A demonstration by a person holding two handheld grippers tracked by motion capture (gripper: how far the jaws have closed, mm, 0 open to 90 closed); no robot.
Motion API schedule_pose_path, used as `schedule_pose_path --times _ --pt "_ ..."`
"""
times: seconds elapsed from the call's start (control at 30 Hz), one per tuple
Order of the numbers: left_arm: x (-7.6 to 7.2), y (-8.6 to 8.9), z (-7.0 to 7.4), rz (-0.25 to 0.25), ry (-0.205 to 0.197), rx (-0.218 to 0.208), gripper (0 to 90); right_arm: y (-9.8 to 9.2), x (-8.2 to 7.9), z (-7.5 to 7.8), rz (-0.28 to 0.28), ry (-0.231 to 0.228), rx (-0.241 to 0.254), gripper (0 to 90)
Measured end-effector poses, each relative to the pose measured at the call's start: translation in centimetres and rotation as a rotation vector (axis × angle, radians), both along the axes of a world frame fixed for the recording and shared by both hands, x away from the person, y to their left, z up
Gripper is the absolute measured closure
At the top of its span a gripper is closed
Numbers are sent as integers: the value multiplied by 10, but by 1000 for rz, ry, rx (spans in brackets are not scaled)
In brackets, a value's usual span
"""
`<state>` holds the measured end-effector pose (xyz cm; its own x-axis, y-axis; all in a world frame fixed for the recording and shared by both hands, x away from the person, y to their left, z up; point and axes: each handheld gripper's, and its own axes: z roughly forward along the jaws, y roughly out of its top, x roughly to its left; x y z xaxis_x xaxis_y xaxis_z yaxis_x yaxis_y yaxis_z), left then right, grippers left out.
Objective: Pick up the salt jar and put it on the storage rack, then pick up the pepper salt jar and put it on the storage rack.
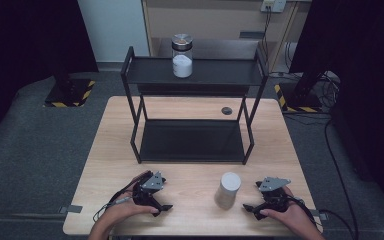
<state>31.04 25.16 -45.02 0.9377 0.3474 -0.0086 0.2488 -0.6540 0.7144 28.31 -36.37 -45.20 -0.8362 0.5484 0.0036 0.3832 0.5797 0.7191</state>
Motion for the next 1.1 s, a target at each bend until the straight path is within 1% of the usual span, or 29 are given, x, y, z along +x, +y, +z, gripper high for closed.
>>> schedule_pose_path --times 0.47,0.53,0.57,0.67,0.77,0.97,1.1 --pt "-1 -1 0 5 -1 4 0 -1 1 0 2 2 5 19" --pt "-1 -1 0 4 -1 5 0 -2 0 1 -3 -6 5 48" --pt "-1 -1 0 5 -1 4 0 -3 -1 2 -4 -14 10 44" --pt "-1 -1 0 4 -1 5 0 -6 -3 6 -12 -28 29 46" --pt "-1 -1 0 4 0 4 0 -8 -2 11 -2 -27 30 46" --pt "-1 -1 0 4 0 4 0 -13 1 24 39 -12 27 58" --pt "-1 -1 0 4 0 4 0 -15 1 32 57 -11 47 60"
